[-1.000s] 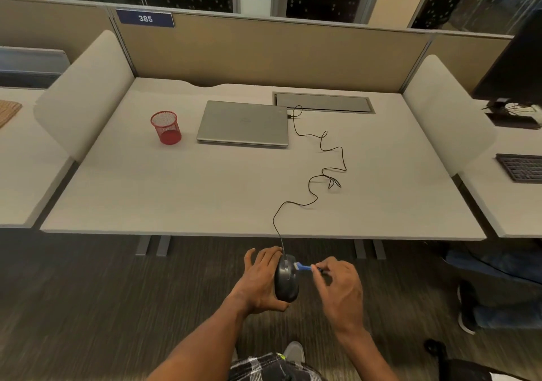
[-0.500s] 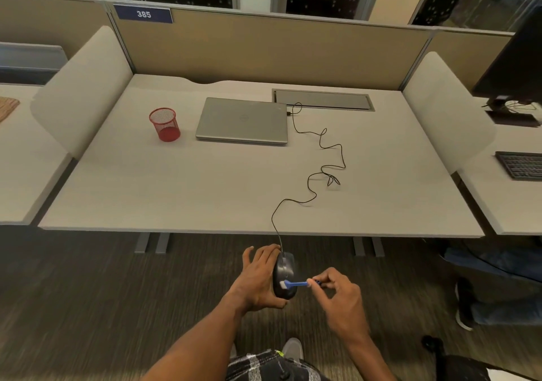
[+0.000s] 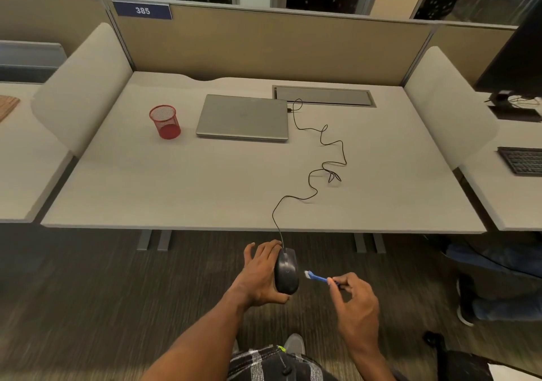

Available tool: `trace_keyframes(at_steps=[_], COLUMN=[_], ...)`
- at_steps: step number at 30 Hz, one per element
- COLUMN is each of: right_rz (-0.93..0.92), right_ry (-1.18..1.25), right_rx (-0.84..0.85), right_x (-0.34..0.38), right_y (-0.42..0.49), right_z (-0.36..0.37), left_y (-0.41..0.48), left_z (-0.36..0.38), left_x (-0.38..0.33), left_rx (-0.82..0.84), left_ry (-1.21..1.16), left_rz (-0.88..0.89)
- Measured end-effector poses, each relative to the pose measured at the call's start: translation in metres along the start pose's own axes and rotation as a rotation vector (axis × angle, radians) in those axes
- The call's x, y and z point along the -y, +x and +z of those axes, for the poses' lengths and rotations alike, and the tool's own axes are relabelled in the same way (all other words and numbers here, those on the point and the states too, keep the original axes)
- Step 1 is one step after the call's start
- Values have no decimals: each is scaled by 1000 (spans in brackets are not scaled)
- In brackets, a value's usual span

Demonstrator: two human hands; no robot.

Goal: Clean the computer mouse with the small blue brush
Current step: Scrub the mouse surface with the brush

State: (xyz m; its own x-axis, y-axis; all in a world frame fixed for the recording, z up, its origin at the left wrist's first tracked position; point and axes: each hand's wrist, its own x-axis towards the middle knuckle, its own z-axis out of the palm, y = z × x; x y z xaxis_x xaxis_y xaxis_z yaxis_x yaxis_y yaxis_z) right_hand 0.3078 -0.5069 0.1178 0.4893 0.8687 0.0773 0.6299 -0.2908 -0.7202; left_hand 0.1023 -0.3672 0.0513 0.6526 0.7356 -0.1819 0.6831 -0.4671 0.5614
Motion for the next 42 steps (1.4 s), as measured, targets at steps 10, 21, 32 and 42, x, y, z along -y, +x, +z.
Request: trace_keyframes(at_steps=[10,21,32,42], right_rz=[131,236,267,213], right_ry=[112,266,192,121], right_rx=[56,73,143,146], right_x=[-11,0,19,31], right_y=[2,33,66,72], right_z=[-4,-3,7,11], left_y=[-3,-7,-10,-11], left_z=[0,2,3,4], left_x=[-2,-4,-8,-12], left_rx=[0,16,23,37], left_ry=[-3,16,44,39], left_rz=[5,35,39,35])
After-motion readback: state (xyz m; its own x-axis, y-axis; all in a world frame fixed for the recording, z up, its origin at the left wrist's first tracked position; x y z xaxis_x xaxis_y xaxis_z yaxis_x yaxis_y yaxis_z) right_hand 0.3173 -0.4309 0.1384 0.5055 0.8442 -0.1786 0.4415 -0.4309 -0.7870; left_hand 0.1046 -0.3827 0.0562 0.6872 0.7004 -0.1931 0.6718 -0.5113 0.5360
